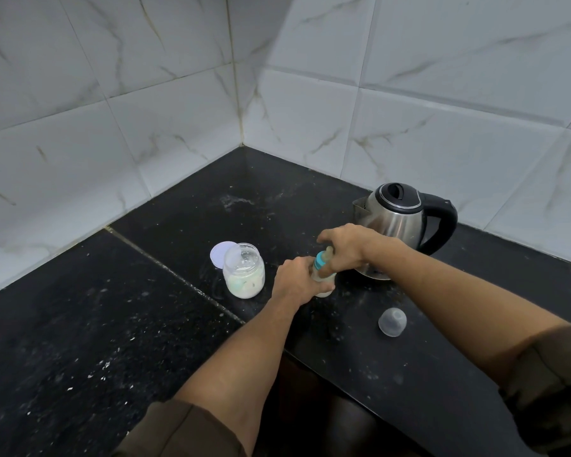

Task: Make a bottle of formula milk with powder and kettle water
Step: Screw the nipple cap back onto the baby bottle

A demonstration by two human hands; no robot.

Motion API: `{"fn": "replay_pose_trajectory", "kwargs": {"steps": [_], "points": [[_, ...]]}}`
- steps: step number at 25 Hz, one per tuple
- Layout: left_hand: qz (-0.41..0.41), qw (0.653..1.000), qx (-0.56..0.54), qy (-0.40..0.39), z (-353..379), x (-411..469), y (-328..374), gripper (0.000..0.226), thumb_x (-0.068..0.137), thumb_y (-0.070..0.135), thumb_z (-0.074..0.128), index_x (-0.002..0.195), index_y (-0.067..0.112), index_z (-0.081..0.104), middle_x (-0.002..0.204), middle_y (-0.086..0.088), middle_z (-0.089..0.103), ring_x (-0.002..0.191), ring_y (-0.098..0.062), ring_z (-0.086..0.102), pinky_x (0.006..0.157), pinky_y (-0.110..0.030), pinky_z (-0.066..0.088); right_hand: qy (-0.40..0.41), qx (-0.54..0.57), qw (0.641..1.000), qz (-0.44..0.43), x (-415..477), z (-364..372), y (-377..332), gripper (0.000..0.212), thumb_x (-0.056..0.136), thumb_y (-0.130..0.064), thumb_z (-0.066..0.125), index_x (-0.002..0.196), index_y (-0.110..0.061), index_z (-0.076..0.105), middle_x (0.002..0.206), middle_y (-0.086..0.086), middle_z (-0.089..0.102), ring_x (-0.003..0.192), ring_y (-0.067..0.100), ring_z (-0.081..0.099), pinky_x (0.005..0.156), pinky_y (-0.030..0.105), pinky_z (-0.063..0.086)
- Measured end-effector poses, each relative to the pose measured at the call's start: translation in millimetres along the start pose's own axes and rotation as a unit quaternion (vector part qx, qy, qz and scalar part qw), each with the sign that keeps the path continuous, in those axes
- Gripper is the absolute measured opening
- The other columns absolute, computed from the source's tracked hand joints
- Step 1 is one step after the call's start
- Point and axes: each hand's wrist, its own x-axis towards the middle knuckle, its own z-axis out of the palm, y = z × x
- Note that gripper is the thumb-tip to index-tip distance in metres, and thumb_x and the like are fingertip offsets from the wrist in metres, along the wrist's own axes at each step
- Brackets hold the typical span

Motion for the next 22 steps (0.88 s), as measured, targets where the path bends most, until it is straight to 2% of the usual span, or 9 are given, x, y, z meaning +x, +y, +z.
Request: {"fn": "replay_pose_trajectory", "kwargs": {"steps": [2, 4, 7, 10, 14, 17, 19, 21, 22], "points": [[0.001, 1.000, 0.004, 0.000, 1, 0, 0, 0.047, 0.074, 0.051, 0.086, 0.111, 0.025, 0.072, 0.096, 0.009, 0.074, 0.089, -0.008, 0.065, 0.080, -0.028, 0.048, -0.013, 0.000, 1.000, -0.023, -1, -1, 2, 0.057, 0.077, -0.053, 0.079, 0.126, -0.027, 0.066, 0.107, -0.003, 0.070, 0.095, 0.020, 0.066, 0.082, 0.039, 0.060], [0.003, 1.000, 0.001, 0.005, 1, 1, 0, 0.046, 0.074, 0.050, 0.086, 0.111, 0.026, 0.074, 0.098, 0.008, 0.076, 0.090, -0.009, 0.065, 0.083, -0.029, 0.051, 0.020, -0.020, 1.000, -0.002, -1, 2, 1, 0.040, 0.079, -0.059, 0.076, 0.095, -0.024, 0.068, 0.088, -0.003, 0.067, 0.078, 0.017, 0.063, 0.065, 0.035, 0.055], [0.003, 1.000, 0.011, 0.010, 2, 0, -1, 0.045, 0.075, 0.049, 0.087, 0.112, 0.026, 0.075, 0.097, 0.007, 0.076, 0.084, -0.008, 0.061, 0.083, -0.030, 0.052, 0.050, -0.064, 0.995, 0.050, 0, 7, -4, 0.064, 0.076, -0.086, 0.059, 0.069, -0.022, 0.053, 0.071, -0.003, 0.060, 0.061, 0.014, 0.057, 0.050, 0.029, 0.038], [0.002, 1.000, 0.007, 0.010, 3, 1, -2, 0.047, 0.075, 0.049, 0.087, 0.114, 0.025, 0.074, 0.098, 0.007, 0.075, 0.085, -0.008, 0.060, 0.078, -0.026, 0.048, 0.063, -0.066, 0.994, 0.057, 0, 7, -3, 0.078, 0.070, -0.095, 0.050, 0.079, -0.019, 0.063, 0.075, -0.002, 0.065, 0.065, 0.017, 0.062, 0.052, 0.030, 0.041], [-0.002, 1.000, 0.006, -0.001, 2, 1, -1, 0.048, 0.073, 0.051, 0.088, 0.111, 0.026, 0.072, 0.094, 0.011, 0.073, 0.088, -0.009, 0.065, 0.084, -0.031, 0.055, 0.003, -0.006, 0.999, -0.044, 0, 3, 4, 0.057, 0.078, -0.055, 0.074, 0.127, -0.029, 0.061, 0.115, -0.002, 0.067, 0.098, 0.021, 0.062, 0.084, 0.041, 0.058], [-0.001, 1.000, 0.007, 0.005, 1, 1, 0, 0.051, 0.072, 0.050, 0.089, 0.115, 0.028, 0.073, 0.089, 0.014, 0.069, 0.085, -0.006, 0.062, 0.087, -0.032, 0.056, 0.040, -0.047, 0.998, -0.012, -1, 8, 0, 0.044, 0.083, -0.064, 0.065, 0.101, -0.024, 0.067, 0.092, -0.002, 0.066, 0.081, 0.020, 0.060, 0.064, 0.034, 0.049], [0.003, 1.000, 0.005, 0.009, 0, 0, 0, 0.057, 0.072, 0.049, 0.089, 0.123, 0.032, 0.072, 0.092, 0.012, 0.071, 0.086, -0.006, 0.059, 0.085, -0.029, 0.052, 0.076, -0.086, 0.992, 0.043, -2, 11, -4, 0.066, 0.083, -0.084, 0.047, 0.076, -0.020, 0.058, 0.074, -0.002, 0.059, 0.067, 0.020, 0.059, 0.054, 0.032, 0.041], [0.003, 1.000, 0.003, 0.006, -1, 0, 1, 0.053, 0.072, 0.049, 0.089, 0.121, 0.034, 0.073, 0.086, 0.015, 0.068, 0.085, -0.006, 0.059, 0.083, -0.028, 0.050, 0.096, -0.081, 0.991, 0.048, -2, 10, -2, 0.072, 0.079, -0.090, 0.044, 0.080, -0.020, 0.061, 0.077, -0.002, 0.064, 0.068, 0.019, 0.062, 0.056, 0.032, 0.045], [0.000, 1.000, 0.004, 0.003, -1, -1, 1, 0.048, 0.072, 0.049, 0.089, 0.114, 0.033, 0.074, 0.082, 0.017, 0.065, 0.085, -0.008, 0.060, 0.082, -0.029, 0.051, 0.084, -0.051, 0.995, 0.031, -3, 8, 0, 0.067, 0.078, -0.085, 0.052, 0.095, -0.022, 0.066, 0.090, -0.002, 0.068, 0.078, 0.020, 0.065, 0.062, 0.034, 0.050]]}}
